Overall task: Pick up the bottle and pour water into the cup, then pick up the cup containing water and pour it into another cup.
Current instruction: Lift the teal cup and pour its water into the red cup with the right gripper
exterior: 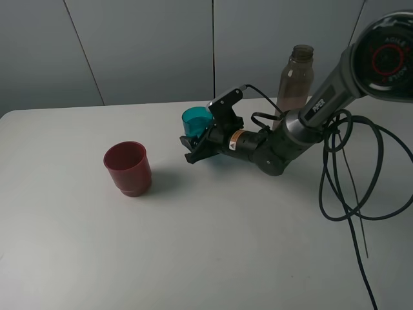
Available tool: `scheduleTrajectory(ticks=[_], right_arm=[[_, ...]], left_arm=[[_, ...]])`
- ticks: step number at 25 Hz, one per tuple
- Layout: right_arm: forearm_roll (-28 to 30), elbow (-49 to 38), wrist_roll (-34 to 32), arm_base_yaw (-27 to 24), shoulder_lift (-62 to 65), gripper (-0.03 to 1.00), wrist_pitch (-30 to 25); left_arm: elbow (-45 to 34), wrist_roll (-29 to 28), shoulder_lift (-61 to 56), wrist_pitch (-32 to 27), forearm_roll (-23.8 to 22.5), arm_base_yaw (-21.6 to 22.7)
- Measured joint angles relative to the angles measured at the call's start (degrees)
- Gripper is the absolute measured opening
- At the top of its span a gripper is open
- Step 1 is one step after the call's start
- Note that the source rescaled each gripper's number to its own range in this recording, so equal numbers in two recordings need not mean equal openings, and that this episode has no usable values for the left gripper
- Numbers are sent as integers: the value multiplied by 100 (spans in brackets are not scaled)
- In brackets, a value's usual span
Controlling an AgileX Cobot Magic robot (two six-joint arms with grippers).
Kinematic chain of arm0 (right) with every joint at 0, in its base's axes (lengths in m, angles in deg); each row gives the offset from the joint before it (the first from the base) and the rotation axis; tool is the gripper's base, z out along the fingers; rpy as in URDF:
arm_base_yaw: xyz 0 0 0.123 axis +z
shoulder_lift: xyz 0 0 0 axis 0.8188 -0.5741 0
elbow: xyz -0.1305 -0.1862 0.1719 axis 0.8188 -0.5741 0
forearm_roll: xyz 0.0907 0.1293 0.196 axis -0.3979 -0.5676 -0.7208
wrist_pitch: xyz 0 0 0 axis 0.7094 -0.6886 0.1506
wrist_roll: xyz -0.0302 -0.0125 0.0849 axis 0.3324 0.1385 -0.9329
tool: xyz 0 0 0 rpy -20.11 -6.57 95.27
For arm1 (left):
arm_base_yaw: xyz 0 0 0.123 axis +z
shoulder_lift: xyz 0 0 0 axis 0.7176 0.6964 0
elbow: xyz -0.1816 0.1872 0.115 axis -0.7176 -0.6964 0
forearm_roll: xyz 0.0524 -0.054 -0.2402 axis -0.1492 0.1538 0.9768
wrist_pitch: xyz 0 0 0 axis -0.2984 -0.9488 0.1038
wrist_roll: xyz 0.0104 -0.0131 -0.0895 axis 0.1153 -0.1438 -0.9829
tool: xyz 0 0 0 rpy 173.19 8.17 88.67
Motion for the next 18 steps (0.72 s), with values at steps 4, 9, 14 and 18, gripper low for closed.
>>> scheduleTrajectory(ticks=[4, 9, 14, 18], right_arm=[[0, 0, 0, 21, 265, 10, -372], [45, 58, 0, 130, 754, 10, -485], [304, 409, -197, 291, 926, 10, -640], [584, 804, -398, 488, 935, 10, -1010]], left_arm=[[0, 0, 0, 0, 0, 0], [0, 0, 0, 0, 0, 0], [0, 0, 0, 0, 0, 0], [0, -12, 0, 0, 0, 0]])
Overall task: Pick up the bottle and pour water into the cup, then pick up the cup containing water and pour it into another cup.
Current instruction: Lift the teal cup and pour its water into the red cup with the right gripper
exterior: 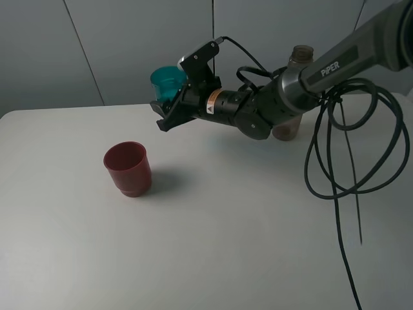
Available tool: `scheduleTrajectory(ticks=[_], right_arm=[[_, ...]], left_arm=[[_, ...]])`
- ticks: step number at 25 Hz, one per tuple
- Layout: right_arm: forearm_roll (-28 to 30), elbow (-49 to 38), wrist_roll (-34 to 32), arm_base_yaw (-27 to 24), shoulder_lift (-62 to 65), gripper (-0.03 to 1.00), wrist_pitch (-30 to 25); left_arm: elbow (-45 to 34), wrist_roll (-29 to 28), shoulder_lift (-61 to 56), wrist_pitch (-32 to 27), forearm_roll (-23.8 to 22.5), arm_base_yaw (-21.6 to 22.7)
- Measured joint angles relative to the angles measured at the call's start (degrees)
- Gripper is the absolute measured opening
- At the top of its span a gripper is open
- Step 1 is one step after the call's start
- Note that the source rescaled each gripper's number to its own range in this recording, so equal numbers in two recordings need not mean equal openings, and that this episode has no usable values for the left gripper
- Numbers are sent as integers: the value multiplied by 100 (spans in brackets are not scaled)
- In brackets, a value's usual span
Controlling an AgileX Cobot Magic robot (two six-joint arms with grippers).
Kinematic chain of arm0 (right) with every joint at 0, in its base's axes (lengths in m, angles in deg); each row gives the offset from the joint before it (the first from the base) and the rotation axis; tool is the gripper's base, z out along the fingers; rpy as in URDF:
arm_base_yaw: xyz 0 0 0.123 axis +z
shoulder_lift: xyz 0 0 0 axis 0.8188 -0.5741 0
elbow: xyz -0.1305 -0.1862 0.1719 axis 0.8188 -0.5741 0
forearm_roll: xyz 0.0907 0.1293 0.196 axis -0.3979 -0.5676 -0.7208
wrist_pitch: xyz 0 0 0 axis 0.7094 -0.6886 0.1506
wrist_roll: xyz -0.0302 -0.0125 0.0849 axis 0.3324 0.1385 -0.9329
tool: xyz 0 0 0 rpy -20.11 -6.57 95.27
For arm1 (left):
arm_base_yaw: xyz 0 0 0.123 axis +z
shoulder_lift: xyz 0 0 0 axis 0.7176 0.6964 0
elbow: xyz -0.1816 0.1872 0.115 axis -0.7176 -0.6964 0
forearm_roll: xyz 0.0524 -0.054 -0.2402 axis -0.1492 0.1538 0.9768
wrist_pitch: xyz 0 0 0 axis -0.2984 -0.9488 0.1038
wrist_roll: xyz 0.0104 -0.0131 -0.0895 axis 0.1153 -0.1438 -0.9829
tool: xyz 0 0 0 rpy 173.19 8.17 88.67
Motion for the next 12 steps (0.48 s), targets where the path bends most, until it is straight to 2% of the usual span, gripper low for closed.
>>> scheduleTrajectory(ticks=[8, 12], right_arm=[[374, 391, -267, 178, 0, 10, -118], [514, 490, -355, 201, 0, 10, -391]], left_arm=[[0, 0, 0, 0, 0, 0], [0, 0, 0, 0, 0, 0]])
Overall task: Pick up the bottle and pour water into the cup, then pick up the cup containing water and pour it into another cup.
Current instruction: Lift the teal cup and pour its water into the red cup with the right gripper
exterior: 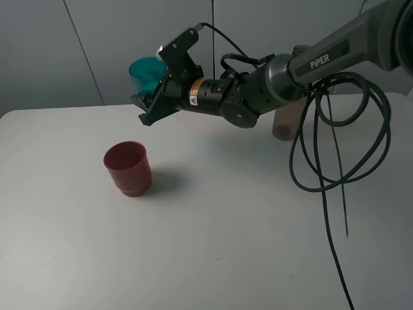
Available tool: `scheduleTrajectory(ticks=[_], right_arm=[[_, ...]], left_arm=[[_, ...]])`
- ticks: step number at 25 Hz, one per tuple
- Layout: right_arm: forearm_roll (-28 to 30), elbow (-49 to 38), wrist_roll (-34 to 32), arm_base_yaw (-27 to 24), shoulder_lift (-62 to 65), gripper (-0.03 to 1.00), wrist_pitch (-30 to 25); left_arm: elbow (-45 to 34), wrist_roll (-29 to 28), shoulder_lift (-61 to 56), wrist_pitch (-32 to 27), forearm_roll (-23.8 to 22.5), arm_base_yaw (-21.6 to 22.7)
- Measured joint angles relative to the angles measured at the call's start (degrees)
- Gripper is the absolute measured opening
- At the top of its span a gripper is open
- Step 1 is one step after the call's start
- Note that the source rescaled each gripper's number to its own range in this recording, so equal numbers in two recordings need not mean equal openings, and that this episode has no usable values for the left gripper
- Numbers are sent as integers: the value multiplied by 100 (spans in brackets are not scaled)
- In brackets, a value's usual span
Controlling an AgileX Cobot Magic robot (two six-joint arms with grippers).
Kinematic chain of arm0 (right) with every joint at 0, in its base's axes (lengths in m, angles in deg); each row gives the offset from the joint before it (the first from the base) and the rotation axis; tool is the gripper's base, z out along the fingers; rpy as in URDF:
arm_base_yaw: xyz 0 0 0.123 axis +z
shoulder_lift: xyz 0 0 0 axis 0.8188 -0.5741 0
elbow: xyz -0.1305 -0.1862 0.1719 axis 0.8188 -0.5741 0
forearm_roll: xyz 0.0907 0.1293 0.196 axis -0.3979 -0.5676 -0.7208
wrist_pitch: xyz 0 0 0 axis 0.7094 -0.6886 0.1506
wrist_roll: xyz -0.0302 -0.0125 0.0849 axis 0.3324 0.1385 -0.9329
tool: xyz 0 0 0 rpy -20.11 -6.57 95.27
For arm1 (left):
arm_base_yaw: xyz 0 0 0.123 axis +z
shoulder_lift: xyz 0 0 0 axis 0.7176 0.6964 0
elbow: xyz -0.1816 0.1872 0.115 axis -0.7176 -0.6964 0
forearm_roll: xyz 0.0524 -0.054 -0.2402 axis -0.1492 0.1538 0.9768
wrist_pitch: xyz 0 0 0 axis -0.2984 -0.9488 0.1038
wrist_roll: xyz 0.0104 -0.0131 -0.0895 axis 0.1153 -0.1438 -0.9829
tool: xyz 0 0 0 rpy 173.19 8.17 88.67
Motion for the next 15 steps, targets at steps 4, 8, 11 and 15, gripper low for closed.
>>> scheduleTrajectory(ticks=[4, 8, 11, 15], right_arm=[[120, 36, 0, 0, -11, 10, -119], [301, 211, 0, 28, -218, 10, -135], [424, 380, 0, 49, -380, 10, -172], [582, 654, 0, 60, -591, 10, -162]], left_arm=[[0, 0, 0, 0, 0, 0], [0, 0, 0, 0, 0, 0], [0, 0, 0, 0, 0, 0], [0, 10, 0, 0, 0, 0]])
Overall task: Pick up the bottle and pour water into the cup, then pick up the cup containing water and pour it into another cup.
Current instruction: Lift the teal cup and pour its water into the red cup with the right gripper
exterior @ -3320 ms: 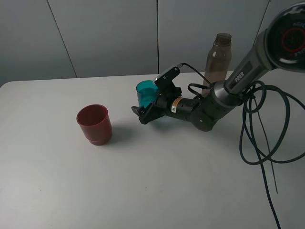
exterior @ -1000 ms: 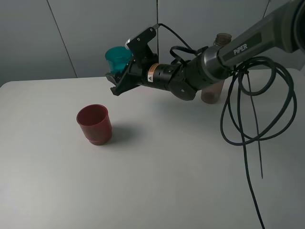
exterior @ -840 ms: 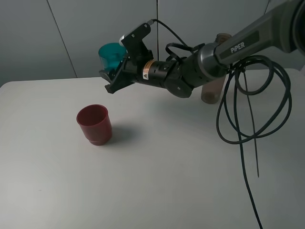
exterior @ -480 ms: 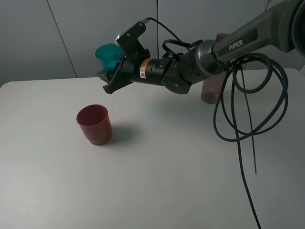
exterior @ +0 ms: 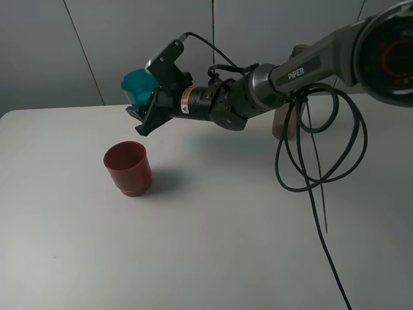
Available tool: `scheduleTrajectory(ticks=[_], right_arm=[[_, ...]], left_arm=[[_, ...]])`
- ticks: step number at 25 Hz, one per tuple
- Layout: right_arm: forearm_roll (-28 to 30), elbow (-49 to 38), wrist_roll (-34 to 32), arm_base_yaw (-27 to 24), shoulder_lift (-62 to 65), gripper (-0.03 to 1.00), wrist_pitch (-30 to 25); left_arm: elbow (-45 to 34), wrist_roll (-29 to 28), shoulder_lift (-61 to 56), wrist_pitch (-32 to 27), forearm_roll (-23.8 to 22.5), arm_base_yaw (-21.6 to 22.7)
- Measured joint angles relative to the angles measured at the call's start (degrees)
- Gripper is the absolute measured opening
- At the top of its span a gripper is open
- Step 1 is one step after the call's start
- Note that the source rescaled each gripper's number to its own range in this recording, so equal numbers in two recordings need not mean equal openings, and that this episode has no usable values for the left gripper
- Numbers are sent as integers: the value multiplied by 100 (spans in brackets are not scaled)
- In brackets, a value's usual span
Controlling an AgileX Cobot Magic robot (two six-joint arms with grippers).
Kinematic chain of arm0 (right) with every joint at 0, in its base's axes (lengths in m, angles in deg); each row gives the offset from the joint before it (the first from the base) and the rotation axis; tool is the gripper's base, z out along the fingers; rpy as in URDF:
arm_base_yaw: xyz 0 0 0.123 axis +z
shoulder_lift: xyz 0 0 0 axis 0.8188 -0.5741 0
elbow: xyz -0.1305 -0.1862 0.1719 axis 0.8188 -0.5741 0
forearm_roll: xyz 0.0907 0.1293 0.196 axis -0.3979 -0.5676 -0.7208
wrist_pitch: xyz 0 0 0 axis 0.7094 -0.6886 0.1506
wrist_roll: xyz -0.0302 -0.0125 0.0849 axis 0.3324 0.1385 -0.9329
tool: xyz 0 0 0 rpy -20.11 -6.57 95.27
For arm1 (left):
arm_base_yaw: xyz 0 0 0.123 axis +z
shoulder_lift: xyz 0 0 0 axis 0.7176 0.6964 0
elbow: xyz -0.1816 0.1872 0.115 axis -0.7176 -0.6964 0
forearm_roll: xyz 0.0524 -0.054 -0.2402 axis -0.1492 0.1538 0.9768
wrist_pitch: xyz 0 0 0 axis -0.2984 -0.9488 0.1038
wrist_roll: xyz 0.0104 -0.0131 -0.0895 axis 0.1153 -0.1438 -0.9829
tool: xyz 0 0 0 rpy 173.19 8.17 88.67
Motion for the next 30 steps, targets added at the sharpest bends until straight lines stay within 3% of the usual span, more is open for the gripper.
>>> scheduleTrajectory(ticks=[8, 21, 30], right_arm=[[399, 182, 155, 0, -225, 10, 161], [460, 191, 2334, 0, -225, 10, 798], [448, 191, 3939, 40, -225, 10, 873]], left_arm=[[0, 26, 0, 0, 0, 0], [0, 37, 0, 0, 0, 0], [0, 37, 0, 0, 0, 0]])
